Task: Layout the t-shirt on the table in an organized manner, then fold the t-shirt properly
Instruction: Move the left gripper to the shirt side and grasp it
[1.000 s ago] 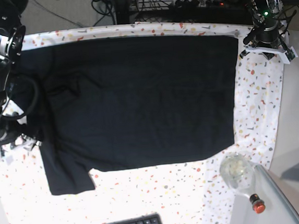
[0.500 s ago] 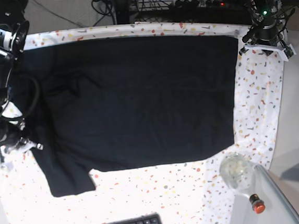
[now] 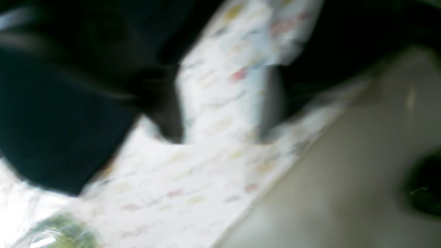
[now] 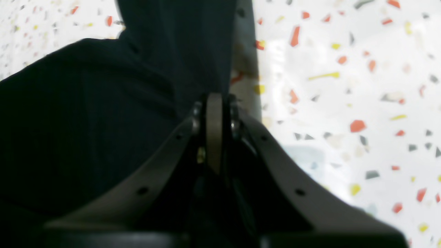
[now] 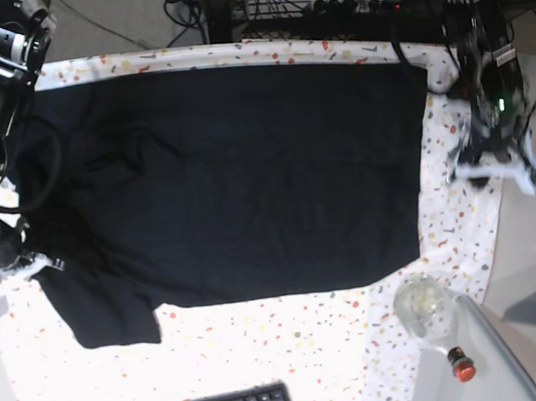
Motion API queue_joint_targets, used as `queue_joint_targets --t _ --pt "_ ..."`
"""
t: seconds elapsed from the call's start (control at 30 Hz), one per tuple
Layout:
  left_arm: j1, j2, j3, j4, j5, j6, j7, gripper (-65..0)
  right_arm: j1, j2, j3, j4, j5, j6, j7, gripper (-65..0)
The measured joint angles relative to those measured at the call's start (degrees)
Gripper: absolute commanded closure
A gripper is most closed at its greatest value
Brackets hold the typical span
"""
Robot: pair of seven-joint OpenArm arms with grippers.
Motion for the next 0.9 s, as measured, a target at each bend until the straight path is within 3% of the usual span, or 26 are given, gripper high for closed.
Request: queue_joint_targets --t 0.03,0.1,0.27,0.37,0.53,0.67,0.7,0.77,0.83,0.9 --pt "-3.02 0.11 0.20 -2.45 0.11 -0.17 0.85 -56.6 0.13 -0.24 -0.07 0.24 0.20 0.00 0.09 0.0" --pt "-8.20 0.04 0.20 -8.24 0.11 -0.92 1.79 -57.8 0.37 -0.33 -0.22 0.35 0.24 -0.04 0.28 0.0" --pt "-16.48 0.02 -0.11 -23.52 0.87 -11.23 0.98 -58.6 0.07 -0.20 -0.02 0.59 0.13 0.07 0.22 0.0" --pt "-20.94 0.24 0.22 -31.45 0.98 -12.04 -2.05 -58.3 0.07 -0.20 -0.11 0.59 0.00 0.04 0.04 0.0" --pt "-25.57 -0.57 12.83 -40.61 0.94 -12.02 -8.37 -57.9 0.07 -0.20 -0.11 0.59 -0.09 0.07 0.24 0.0" --pt "-25.64 0.79 15.56 -44.28 0.79 -12.63 -11.85 -56.9 0.07 -0.15 -0.13 0.59 0.02 0.07 0.26 0.0" --pt "-25.62 0.70 15.58 -44.65 0.66 -12.83 -11.98 -54.5 0.07 -0.15 -0.11 0.59 0.09 0.07 0.26 0.0" --pt "-25.94 0.02 15.82 -45.03 0.33 -12.59 -11.65 -43.4 -0.04 -0.13 -0.11 0.59 -0.13 0.07 0.24 0.0" --pt "-25.86 -0.35 15.78 -45.13 1.05 -12.09 -11.10 -28.1 -0.24 -0.20 -0.13 0.61 0.00 0.07 0.26 0.0" --pt "-25.40 -0.66 15.78 -45.20 0.87 -12.07 -11.96 -8.1 -0.59 -0.20 -0.13 0.59 0.09 0.07 0.24 0.0"
